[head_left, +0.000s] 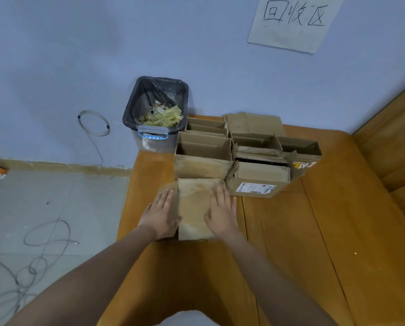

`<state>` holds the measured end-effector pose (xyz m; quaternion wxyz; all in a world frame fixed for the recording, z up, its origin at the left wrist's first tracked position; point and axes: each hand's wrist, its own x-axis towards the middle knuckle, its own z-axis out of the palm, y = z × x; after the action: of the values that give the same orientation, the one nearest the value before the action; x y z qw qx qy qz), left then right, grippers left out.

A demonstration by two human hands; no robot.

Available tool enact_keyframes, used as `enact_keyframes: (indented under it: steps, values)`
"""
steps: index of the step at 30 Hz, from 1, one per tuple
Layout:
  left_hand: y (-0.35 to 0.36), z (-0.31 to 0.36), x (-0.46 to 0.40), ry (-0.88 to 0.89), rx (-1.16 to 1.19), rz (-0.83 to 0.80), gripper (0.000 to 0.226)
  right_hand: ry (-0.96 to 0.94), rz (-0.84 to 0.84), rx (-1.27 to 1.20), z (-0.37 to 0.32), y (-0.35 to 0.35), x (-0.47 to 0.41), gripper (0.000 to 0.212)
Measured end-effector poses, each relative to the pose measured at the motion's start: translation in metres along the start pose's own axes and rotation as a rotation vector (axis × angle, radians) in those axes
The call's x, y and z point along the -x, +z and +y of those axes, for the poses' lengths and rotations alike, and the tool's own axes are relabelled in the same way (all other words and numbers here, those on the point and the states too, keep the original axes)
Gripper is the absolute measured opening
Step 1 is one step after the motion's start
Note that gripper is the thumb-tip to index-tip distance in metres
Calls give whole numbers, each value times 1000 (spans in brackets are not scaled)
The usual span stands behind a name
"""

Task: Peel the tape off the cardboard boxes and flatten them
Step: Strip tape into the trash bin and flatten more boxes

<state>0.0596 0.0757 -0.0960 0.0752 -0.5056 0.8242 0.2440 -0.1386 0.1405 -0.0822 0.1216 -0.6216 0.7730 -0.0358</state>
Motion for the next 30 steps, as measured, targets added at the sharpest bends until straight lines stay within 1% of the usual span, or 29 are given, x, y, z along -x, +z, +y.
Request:
enact_keyframes:
  steps: [5,8,10,14,16,18,20,22,24,27,30]
  values:
    - [9,0,-10,2,-58,-115,81,-44,-137,5,2,20,-9,77]
    - [17,0,-17,16,-70,-139,80,-51,-225,44,7,30,-19,78]
    - [24,-1,-24,30,-90,-131,78,-60,-259,64,13,38,-23,75]
    - [43,-3,-38,23,-106,-121,73,-24,-330,90,25,55,-30,68]
    - [56,-5,-43,15,-121,-157,71,2,-381,51,28,66,-27,70]
    - [68,-8,-44,10,-188,-226,70,10,-417,46,30,80,-15,71]
    - [82,-11,-41,6,-237,-243,69,18,-394,60,33,93,0,70]
    - [90,-14,-37,18,-251,-209,72,36,-346,66,34,100,9,64]
    - [93,-14,-34,33,-259,-178,75,41,-332,84,33,103,11,61]
    - [91,-14,-33,45,-243,-108,74,62,-328,92,30,105,8,61]
    - [87,-17,-34,14,-217,-45,70,10,-298,124,26,105,-2,64]
